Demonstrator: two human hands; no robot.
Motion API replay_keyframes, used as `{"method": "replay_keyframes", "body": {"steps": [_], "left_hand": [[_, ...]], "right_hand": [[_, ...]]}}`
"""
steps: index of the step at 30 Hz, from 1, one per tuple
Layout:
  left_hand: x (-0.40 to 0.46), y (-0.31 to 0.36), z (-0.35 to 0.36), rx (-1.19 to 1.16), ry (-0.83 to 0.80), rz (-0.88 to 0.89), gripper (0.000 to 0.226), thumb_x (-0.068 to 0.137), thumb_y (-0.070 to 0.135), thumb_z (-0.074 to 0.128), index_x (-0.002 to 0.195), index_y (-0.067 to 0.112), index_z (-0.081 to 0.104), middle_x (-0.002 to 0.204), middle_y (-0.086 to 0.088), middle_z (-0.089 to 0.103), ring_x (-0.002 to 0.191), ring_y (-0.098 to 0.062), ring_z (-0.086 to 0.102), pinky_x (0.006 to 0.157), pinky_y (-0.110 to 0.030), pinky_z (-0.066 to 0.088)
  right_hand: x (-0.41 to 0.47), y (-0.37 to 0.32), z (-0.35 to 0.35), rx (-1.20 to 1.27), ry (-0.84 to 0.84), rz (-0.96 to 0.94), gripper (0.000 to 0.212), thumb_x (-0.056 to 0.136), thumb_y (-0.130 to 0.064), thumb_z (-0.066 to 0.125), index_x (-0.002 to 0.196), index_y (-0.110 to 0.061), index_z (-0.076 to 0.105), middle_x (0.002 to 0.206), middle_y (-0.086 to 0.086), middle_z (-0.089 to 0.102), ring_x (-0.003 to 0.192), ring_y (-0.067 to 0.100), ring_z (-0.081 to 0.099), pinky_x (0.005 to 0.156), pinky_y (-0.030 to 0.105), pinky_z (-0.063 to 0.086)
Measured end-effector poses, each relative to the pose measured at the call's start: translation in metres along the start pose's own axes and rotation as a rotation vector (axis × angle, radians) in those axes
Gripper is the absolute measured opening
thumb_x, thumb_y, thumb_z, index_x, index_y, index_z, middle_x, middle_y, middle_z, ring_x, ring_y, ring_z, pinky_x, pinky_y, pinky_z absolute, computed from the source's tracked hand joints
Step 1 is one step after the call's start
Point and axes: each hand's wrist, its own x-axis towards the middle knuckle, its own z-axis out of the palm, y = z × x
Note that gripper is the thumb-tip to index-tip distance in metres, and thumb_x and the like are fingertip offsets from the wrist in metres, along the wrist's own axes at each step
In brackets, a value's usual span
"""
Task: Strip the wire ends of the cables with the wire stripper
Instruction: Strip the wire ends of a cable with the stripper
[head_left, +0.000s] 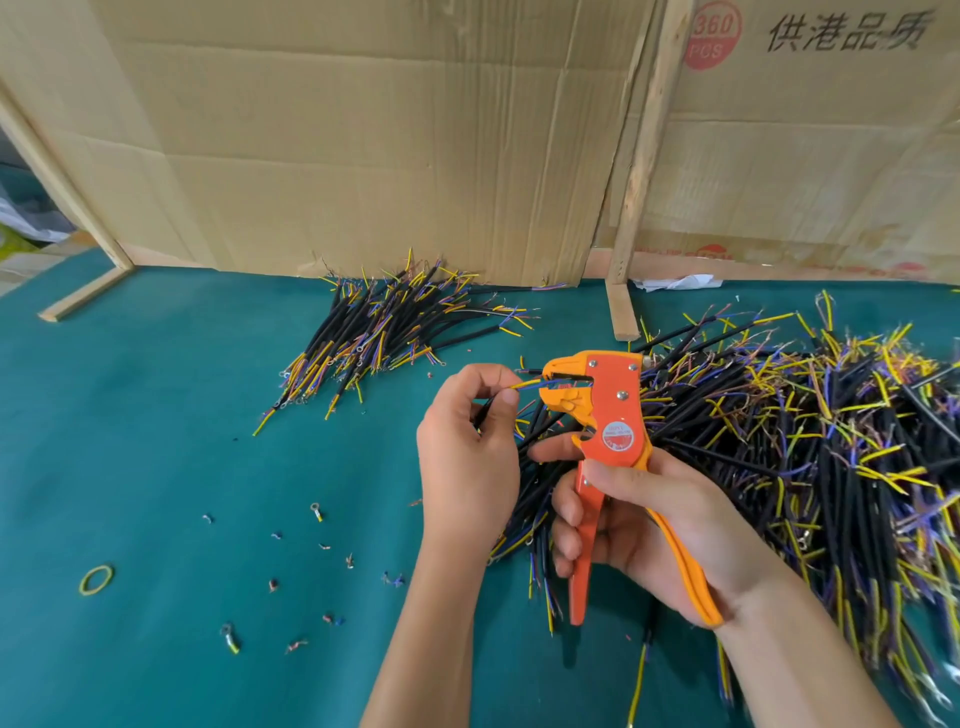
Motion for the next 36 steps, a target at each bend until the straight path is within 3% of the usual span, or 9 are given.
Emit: {"method": "replay_keyframes", "body": {"steps": [8, 14, 16, 18, 20, 25, 29, 36], "left_hand": [[0.0, 0.0, 0.0, 0.012, 0.023, 0.004, 0.017, 0.094, 0.004, 0.062, 0.086, 0.018, 0.067, 0.072, 0.011, 0.059, 0.061, -0.004, 0.048, 0.06, -0.015, 0.038], [0.001, -0.001, 0.0, -0.021, 0.058, -0.019, 0.019, 0.094, 0.007, 0.065, 0.083, 0.022, 0.068, 0.069, 0.016, 0.063, 0.062, -0.002, 0.051, 0.063, -0.014, 0.04], [0.002, -0.002, 0.0, -0.02, 0.052, -0.019, 0.019, 0.093, 0.007, 0.066, 0.083, 0.022, 0.069, 0.07, 0.015, 0.064, 0.062, -0.002, 0.052, 0.063, -0.016, 0.043], [0.002, -0.003, 0.001, -0.018, 0.042, -0.018, 0.018, 0.093, 0.008, 0.066, 0.084, 0.022, 0.07, 0.07, 0.014, 0.065, 0.062, -0.003, 0.053, 0.064, -0.017, 0.044], [0.002, -0.003, 0.002, -0.027, 0.033, -0.018, 0.019, 0.093, 0.009, 0.066, 0.084, 0.025, 0.07, 0.069, 0.017, 0.065, 0.062, -0.002, 0.054, 0.064, -0.016, 0.044], [0.004, -0.007, 0.0, -0.126, 0.079, -0.049, 0.02, 0.097, 0.01, 0.061, 0.083, 0.025, 0.066, 0.068, 0.018, 0.06, 0.06, -0.001, 0.048, 0.061, -0.016, 0.041], [0.006, -0.01, -0.004, -0.164, 0.033, -0.052, 0.021, 0.1, 0.013, 0.057, 0.082, 0.022, 0.063, 0.067, 0.018, 0.058, 0.056, 0.002, 0.044, 0.056, -0.012, 0.034], [0.004, -0.007, -0.002, -0.117, -0.044, -0.046, 0.021, 0.101, 0.015, 0.055, 0.082, 0.021, 0.063, 0.065, 0.02, 0.057, 0.056, 0.0, 0.043, 0.055, -0.013, 0.033]], "right_hand": [[0.002, 0.002, 0.012, 0.067, 0.092, 0.0, 0.034, 0.084, -0.035, 0.072, 0.097, -0.003, 0.071, 0.06, 0.01, 0.042, 0.043, 0.022, 0.042, 0.045, 0.033, 0.043], [0.006, 0.006, 0.022, 0.089, 0.142, -0.015, 0.033, 0.081, -0.036, 0.08, 0.076, -0.011, 0.06, 0.057, 0.006, 0.037, 0.038, 0.017, 0.037, 0.04, 0.026, 0.038], [0.008, 0.009, 0.023, 0.096, 0.191, -0.049, 0.034, 0.086, -0.035, 0.075, 0.072, -0.014, 0.052, 0.054, 0.002, 0.033, 0.033, 0.012, 0.032, 0.035, 0.02, 0.033], [0.009, 0.011, 0.023, 0.12, 0.191, -0.064, 0.031, 0.092, -0.033, 0.068, 0.075, -0.014, 0.049, 0.054, 0.002, 0.035, 0.033, 0.012, 0.034, 0.035, 0.02, 0.034], [0.008, 0.011, 0.021, 0.191, 0.135, -0.065, 0.027, 0.092, -0.033, 0.068, 0.082, -0.01, 0.055, 0.06, 0.007, 0.043, 0.042, 0.019, 0.044, 0.042, 0.029, 0.044], [0.003, 0.005, 0.005, 0.227, 0.055, -0.119, 0.04, 0.073, -0.022, 0.089, 0.099, -0.004, 0.065, 0.077, 0.017, 0.055, 0.065, 0.03, 0.058, 0.066, 0.044, 0.055], [0.0, 0.003, -0.006, 0.165, 0.089, -0.089, 0.044, 0.071, -0.02, 0.089, 0.104, -0.002, 0.067, 0.082, 0.021, 0.058, 0.07, 0.035, 0.06, 0.069, 0.048, 0.056], [0.0, 0.003, -0.008, 0.139, -0.083, 0.019, 0.038, 0.083, -0.018, 0.081, 0.113, 0.001, 0.066, 0.086, 0.023, 0.061, 0.073, 0.037, 0.061, 0.072, 0.051, 0.054]]}}
